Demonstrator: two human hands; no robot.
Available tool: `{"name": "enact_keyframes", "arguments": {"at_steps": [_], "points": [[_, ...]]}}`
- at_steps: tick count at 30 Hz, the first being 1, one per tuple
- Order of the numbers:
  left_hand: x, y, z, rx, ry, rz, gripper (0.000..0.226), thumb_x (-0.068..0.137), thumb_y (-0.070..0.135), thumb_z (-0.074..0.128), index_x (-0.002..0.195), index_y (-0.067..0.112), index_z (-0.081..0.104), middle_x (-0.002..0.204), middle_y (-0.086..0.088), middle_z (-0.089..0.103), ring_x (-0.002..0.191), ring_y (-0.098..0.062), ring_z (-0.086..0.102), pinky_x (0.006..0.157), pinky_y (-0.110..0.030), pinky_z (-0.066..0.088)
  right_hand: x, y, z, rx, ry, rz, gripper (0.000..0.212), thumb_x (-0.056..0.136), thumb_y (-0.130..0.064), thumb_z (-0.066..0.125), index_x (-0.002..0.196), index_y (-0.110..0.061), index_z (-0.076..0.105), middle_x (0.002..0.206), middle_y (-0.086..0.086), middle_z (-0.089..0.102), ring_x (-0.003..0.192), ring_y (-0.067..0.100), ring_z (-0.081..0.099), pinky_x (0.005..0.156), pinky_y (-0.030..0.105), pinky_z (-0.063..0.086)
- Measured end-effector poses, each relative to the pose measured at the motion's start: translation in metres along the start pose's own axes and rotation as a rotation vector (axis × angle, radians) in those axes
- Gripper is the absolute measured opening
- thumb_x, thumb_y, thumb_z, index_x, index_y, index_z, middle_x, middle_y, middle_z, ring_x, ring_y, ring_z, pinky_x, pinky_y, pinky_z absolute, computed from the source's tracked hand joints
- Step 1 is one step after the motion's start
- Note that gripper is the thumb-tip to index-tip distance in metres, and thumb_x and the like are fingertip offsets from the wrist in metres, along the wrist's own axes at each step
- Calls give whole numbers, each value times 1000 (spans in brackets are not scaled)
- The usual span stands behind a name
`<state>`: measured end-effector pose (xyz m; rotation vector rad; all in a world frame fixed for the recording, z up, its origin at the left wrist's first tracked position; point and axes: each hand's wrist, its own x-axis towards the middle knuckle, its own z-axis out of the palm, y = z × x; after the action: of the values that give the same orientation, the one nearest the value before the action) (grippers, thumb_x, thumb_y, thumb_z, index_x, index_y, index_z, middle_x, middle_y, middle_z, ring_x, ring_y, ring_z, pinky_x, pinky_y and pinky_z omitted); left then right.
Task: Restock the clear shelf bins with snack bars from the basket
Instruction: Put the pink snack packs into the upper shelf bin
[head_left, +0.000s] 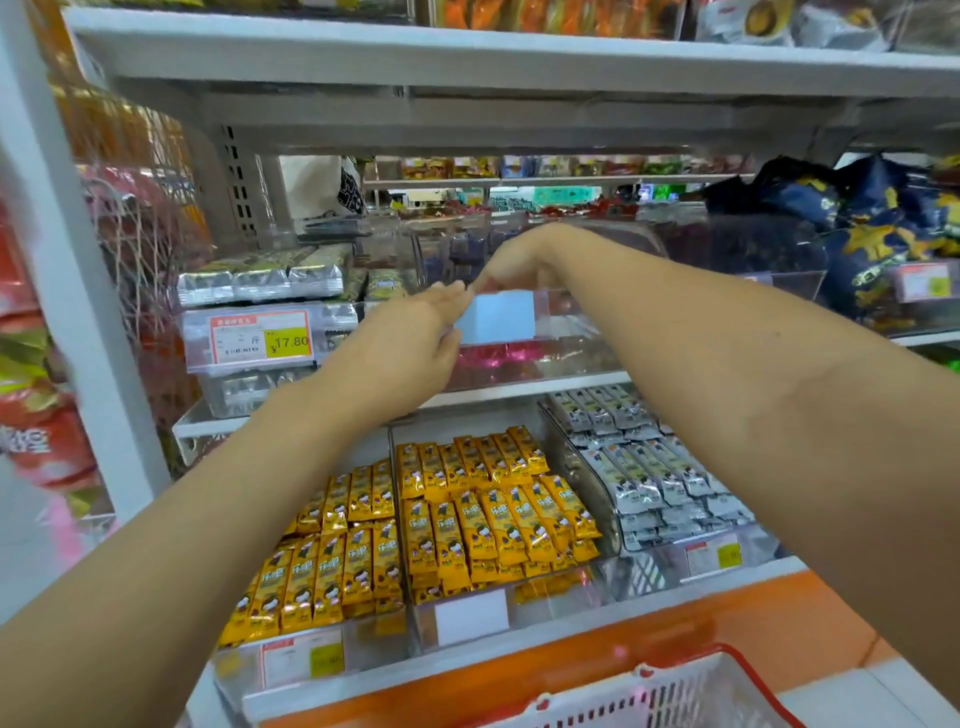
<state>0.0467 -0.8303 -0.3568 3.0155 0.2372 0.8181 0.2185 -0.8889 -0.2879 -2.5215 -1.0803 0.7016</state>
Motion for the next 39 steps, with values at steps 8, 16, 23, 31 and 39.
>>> {"name": "enact_keyframes", "arguments": {"at_steps": [8,16,23,31,39], "points": [[-59,43,34,-285,321,10,40,94,36,40,71,12,63,63,0,59,63,-20,56,60,-37,44,-64,30,14,67,665,-348,35,94,-26,55,60,-18,49,56,-4,48,46,5,43,52,18,37],[-129,79,146,-376,-197,-13,43,91,41,45,58,16,52,55,-1,57,52,-15,54,54,-36,42,-129,135,144,-130,313,-310,40,91,-40,59,64,-12,58,55,-2,53,44,1,47,49,20,36],[-195,68,272,-258,-706,-140,26,94,29,50,85,10,65,84,-9,68,83,-25,63,70,-35,46,-92,289,293,-86,-266,103,30,95,-34,56,90,-6,67,91,20,63,71,20,48,62,24,40],[-272,39,329,-163,-760,-183,24,97,20,39,93,10,60,86,-2,56,80,-16,50,73,-28,41,-83,404,422,85,-216,453,85,80,-29,72,148,-9,26,138,15,46,120,26,53,88,23,50],[-294,52,364,-21,-641,-99,44,86,34,31,53,23,56,45,6,51,47,-13,49,83,-25,33,-80,409,490,33,-58,686,108,83,-56,63,149,3,1,156,22,10,145,34,15,117,40,21]]}}
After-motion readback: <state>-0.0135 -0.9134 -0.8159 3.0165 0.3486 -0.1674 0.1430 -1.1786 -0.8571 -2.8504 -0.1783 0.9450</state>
